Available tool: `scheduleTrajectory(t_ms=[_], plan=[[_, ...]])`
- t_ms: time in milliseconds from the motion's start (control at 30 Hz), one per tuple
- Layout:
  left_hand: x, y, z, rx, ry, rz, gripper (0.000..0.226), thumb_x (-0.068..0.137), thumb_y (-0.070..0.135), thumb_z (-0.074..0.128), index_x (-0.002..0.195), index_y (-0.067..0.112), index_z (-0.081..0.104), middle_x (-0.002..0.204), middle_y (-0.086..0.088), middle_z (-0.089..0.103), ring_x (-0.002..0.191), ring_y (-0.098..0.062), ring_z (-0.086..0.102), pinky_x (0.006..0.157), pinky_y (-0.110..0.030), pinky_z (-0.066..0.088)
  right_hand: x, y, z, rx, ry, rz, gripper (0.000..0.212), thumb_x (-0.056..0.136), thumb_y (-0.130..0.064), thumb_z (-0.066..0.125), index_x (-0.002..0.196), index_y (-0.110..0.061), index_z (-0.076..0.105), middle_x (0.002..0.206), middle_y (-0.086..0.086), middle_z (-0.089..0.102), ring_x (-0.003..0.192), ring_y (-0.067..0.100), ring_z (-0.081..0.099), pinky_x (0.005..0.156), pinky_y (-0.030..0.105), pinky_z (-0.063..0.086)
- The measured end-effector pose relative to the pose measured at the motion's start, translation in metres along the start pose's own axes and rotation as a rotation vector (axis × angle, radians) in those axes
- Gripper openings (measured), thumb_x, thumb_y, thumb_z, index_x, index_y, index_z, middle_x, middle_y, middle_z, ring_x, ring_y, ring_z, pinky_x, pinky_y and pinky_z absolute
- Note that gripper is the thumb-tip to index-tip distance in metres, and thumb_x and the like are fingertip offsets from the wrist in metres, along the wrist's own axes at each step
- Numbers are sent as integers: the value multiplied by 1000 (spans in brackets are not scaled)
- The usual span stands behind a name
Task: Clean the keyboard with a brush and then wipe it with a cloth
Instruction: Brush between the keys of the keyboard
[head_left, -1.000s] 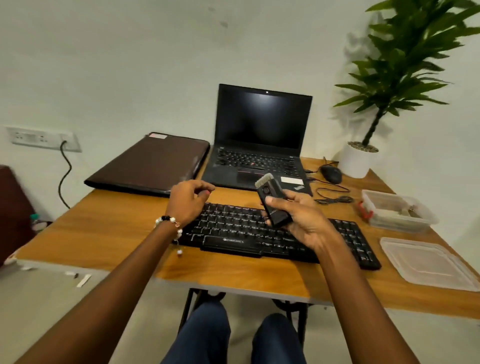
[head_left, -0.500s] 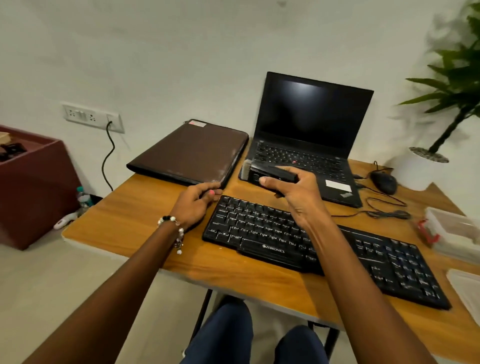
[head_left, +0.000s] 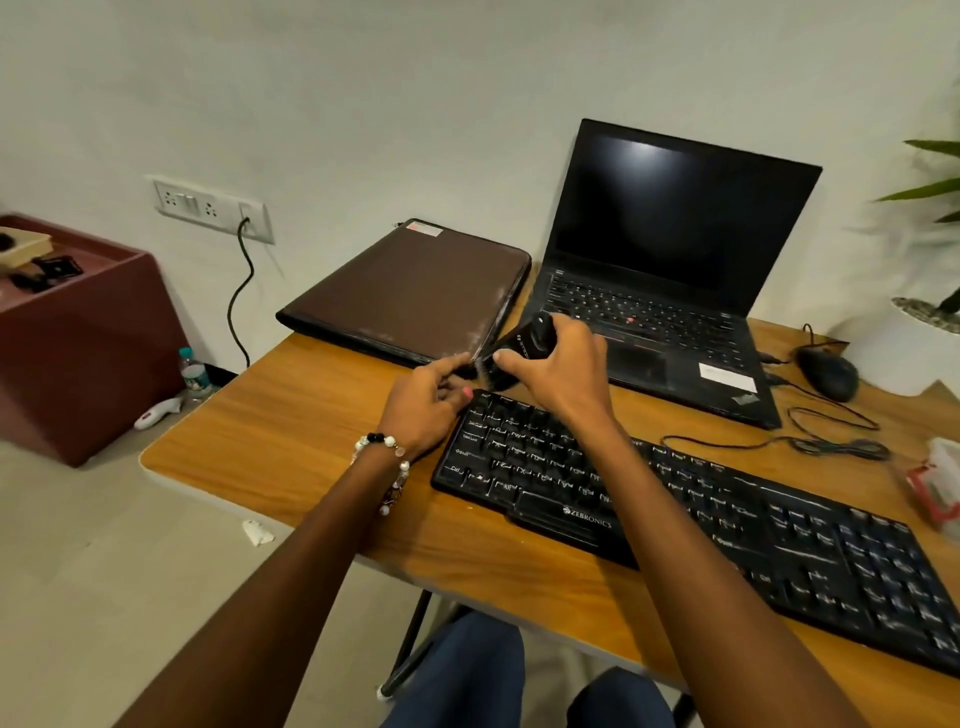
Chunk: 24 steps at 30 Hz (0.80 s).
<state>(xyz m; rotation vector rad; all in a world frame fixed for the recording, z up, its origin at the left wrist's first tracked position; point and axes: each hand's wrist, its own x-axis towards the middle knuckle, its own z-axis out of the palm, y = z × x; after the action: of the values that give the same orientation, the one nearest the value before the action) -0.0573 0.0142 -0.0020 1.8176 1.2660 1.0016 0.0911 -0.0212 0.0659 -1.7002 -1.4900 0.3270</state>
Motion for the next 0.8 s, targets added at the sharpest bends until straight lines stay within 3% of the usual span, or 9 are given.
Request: scheduleTrajectory(t_ms=[100, 200, 333, 500, 633, 800], plan=[[0, 0, 0, -22, 1, 2, 49, 91, 7, 61, 137, 17, 51, 88, 4, 66, 78, -1, 59, 82, -19, 50, 1, 2, 0, 38, -39, 57, 26, 73, -26, 79, 83, -11, 61, 69, -8, 57, 59, 4, 52, 44, 11, 40], [0, -1, 0, -57, -8, -16, 50, 90, 6, 61, 138, 16, 49, 93, 2, 68, 85, -6, 63, 89, -28, 53, 3, 4, -3, -57, 11, 21, 25, 73, -25, 78, 77, -16, 55, 68, -10, 53, 62, 8, 51, 46, 12, 37], [1, 0, 1, -30, 6, -10, 49, 90, 6, 62, 137, 17, 51, 81, 7, 65, 74, -1, 58, 82, -23, 51, 1, 8, -5, 139, -52, 116, 27, 72, -26, 80, 75, -15, 56, 72, -3, 59, 62, 9, 54, 52, 20, 46], [0, -1, 0, -46, -7, -14, 50, 90, 8, 62, 137, 17, 50, 87, 4, 68, 81, -4, 62, 88, -29, 53, 2, 4, -5, -72, 20, 35, 25, 72, -24, 76, 77, -17, 53, 69, -9, 53, 64, 9, 52, 53, 21, 43], [0, 0, 0, -33, 0, -6, 47, 89, 7, 62, 134, 17, 53, 83, 1, 67, 72, -2, 58, 82, -26, 53, 2, 6, -9, 176, -71, 156, 26, 71, -25, 81, 73, -17, 56, 72, -3, 61, 63, 13, 57, 54, 27, 49], [1, -2, 0, -51, -5, 3, 40, 89, 7, 63, 128, 15, 60, 78, 13, 63, 61, 13, 55, 79, -19, 52, 1, 5, -10, -70, -11, 66, 26, 72, -26, 77, 78, -16, 54, 69, -7, 55, 60, 8, 51, 48, 20, 38]])
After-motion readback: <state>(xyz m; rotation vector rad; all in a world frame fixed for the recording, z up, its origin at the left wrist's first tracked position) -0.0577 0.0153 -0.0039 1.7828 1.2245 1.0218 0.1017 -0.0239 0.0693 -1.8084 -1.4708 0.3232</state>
